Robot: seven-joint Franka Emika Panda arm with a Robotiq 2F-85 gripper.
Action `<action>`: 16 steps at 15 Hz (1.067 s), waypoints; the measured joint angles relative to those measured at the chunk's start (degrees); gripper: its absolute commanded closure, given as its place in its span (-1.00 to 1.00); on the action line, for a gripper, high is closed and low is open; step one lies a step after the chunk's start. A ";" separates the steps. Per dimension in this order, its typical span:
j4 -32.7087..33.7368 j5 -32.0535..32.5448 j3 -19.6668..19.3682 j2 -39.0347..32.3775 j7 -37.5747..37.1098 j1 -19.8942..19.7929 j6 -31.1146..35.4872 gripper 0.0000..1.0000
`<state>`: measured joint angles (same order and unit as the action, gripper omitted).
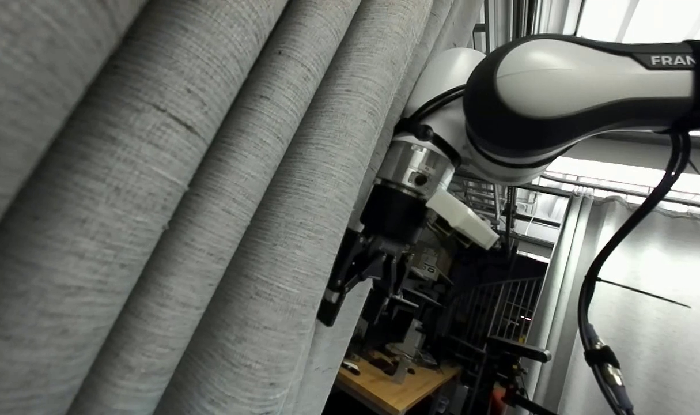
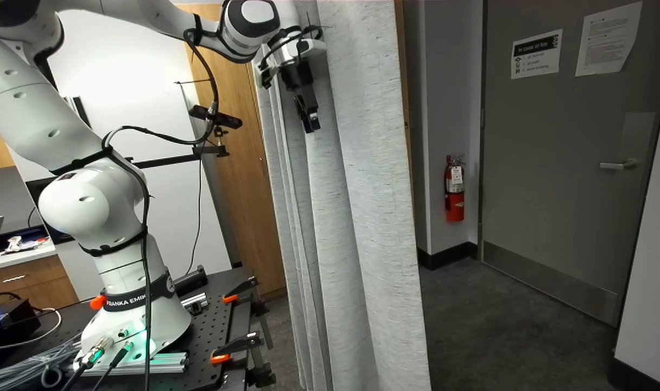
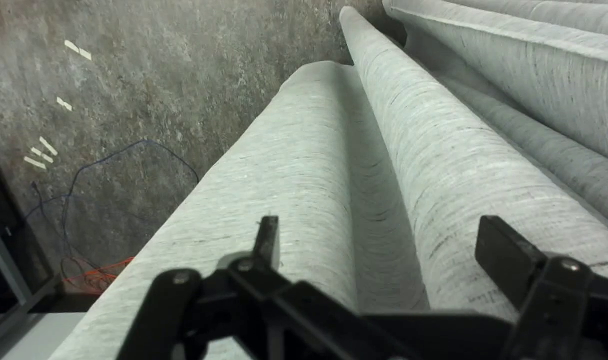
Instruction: Slide the curtain to the left
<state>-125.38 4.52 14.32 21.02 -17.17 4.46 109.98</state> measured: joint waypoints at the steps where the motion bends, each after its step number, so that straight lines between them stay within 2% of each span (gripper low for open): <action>1: -0.58 0.00 -0.16 -0.02 0.01 0.00 0.00 -1.00; 11: -1.43 0.32 -0.85 -0.10 -0.28 -0.01 0.01 -1.00; 16: -1.54 1.46 -0.64 -0.11 -6.65 -0.08 0.21 -1.00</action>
<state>-126.93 5.97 13.68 20.92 -23.82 4.38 110.19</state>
